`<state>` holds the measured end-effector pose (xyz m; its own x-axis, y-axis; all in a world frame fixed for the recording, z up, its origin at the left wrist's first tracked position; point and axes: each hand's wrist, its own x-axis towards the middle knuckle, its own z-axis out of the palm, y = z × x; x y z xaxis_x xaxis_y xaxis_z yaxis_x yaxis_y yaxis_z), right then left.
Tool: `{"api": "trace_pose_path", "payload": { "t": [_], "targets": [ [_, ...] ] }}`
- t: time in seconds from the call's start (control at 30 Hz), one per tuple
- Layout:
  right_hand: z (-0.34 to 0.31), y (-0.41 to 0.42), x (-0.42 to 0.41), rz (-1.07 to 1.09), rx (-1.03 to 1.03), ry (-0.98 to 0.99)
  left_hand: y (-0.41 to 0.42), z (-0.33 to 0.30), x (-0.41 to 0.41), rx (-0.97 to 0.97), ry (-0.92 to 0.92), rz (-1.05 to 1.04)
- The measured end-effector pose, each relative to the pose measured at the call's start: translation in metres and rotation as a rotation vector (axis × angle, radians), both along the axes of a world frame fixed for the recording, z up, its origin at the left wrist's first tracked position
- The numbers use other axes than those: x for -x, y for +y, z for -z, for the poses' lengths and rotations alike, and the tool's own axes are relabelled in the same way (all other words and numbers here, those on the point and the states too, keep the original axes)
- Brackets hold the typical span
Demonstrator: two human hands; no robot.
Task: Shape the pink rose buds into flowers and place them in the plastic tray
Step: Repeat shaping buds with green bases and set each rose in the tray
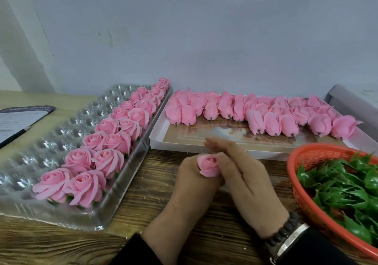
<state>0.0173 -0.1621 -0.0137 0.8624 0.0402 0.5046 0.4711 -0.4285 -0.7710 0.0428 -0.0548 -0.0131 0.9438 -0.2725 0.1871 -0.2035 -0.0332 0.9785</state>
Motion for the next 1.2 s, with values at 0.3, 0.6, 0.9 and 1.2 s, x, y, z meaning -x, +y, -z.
{"api": "trace_pose_path", "payload": {
  "t": [0.3,0.6,0.9,1.2],
  "targets": [
    [0.01,0.009,-0.006,0.054,-0.077,0.104,-0.001,-0.001,-0.003,0.544,0.285,-0.194],
    [0.009,0.013,-0.005,0.119,-0.003,0.087,-0.01,-0.002,0.008,0.595,0.388,-0.001],
    [0.002,0.009,-0.007,0.077,-0.327,0.208,-0.008,0.0,0.005,0.415,0.268,-0.036],
    [0.005,0.007,-0.011,0.054,-0.355,0.239,0.006,-0.007,-0.002,-0.136,-0.115,-0.266]
  ]
}}
